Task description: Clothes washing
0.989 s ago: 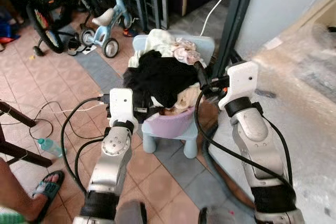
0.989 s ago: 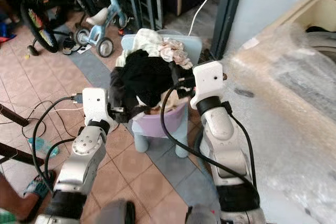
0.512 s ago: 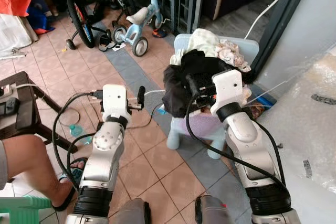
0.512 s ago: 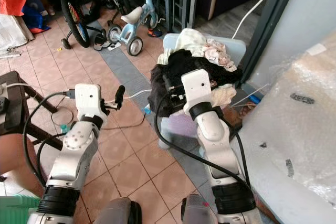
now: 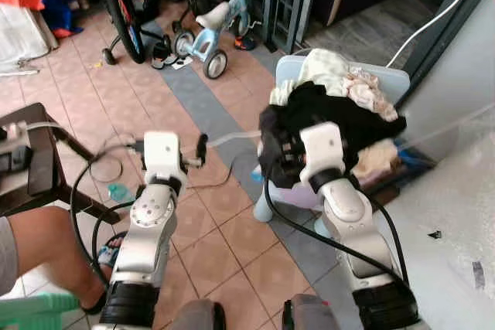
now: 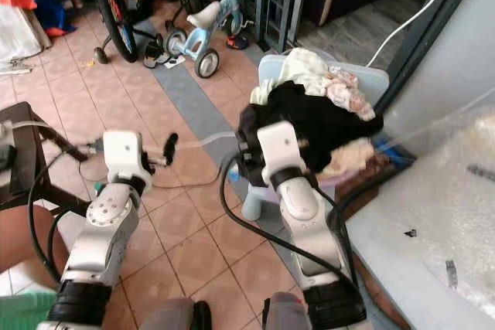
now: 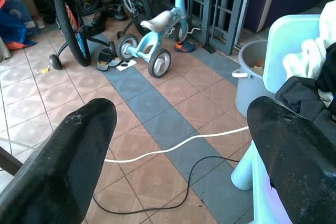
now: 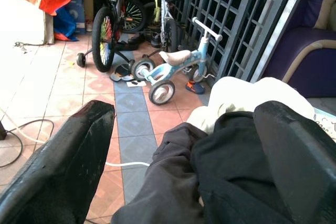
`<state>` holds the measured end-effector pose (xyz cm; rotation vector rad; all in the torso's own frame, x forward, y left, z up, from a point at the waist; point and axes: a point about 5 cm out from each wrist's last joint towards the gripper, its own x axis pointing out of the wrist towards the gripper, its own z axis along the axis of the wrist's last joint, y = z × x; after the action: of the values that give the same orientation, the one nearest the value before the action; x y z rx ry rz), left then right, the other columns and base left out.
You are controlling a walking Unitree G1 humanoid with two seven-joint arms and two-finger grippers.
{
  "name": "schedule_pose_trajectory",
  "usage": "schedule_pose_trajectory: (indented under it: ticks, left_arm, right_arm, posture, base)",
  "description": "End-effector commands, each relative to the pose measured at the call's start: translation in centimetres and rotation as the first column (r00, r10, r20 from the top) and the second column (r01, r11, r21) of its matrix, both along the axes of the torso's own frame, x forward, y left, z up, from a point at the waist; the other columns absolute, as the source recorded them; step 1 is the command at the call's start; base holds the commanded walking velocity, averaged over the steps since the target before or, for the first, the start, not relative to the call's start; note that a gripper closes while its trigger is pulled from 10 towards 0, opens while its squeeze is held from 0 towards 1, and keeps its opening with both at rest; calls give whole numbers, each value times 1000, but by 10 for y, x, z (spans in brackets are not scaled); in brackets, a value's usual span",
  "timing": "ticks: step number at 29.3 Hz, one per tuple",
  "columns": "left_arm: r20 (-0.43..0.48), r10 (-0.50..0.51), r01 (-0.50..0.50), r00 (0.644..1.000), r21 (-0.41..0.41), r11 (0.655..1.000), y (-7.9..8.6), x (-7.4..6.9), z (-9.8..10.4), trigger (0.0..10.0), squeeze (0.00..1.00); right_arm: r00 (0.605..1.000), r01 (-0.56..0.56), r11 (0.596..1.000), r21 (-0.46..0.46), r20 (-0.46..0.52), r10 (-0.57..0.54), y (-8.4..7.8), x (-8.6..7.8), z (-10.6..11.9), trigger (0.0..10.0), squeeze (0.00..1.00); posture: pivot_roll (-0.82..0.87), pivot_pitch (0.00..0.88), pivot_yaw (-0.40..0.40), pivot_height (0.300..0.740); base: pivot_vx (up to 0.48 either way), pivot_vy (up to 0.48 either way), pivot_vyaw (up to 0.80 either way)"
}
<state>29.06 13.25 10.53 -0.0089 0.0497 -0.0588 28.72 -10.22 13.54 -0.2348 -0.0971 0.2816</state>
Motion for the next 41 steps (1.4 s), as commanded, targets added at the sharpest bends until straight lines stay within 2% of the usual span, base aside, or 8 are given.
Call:
schedule_pose_trajectory:
  ticks: [1,17,22,26,31,39,40,41]
  left_arm:
    - [6,-26,26,1000,0,1000,-8,-1,3,10000,0]
    - [-85,-8,8,996,2,1000,-11,-1,-8,10000,0]
    - [-158,-27,32,987,32,999,-12,-4,-17,10000,0]
    - [-163,-25,31,986,32,999,-10,-6,-17,10000,0]
    - [-177,-30,38,984,44,998,-9,-8,-17,10000,0]
    - [-188,-39,50,981,50,998,-10,-7,-16,10000,0]
    - [-186,-45,54,982,44,998,-12,-7,-14,10000,0]
    - [-182,-46,55,982,42,998,-12,-6,-13,10000,0]
  right_arm:
    - [1000,29,999,-27,-2,-29,-7,3,-2,10000,0]
    - [987,148,986,-74,-48,-152,-20,16,-8,10000,0]
    - [966,183,969,-167,-150,-209,-30,18,-26,10000,0]
    - [957,183,973,-142,-200,-209,-33,17,-33,10000,0]
    - [944,-62,986,-154,-329,9,-20,11,-47,10000,0]
    - [926,-91,968,-233,-377,-4,-28,17,-53,10000,0]
    - [918,-70,969,-237,-395,-30,-31,17,-57,0,0]
    - [914,-64,969,-238,-405,-39,-32,17,-59,0,0]
  posture:
    - [-33,170,50,740]
    - [-35,166,43,740]
    - [-29,167,35,740]
    - [-21,166,31,740]
    - [-18,171,30,740]
    - [-19,174,35,740]
    - [-6,173,30,740]
    - [-4,172,29,740]
  base:
    - [480,0,0]
    - [200,0,-377]
    - [0,0,-158]
    - [0,0,-703]
    - [0,0,0]
    - [0,0,0]
    - [0,0,0]
    - [0,0,0]
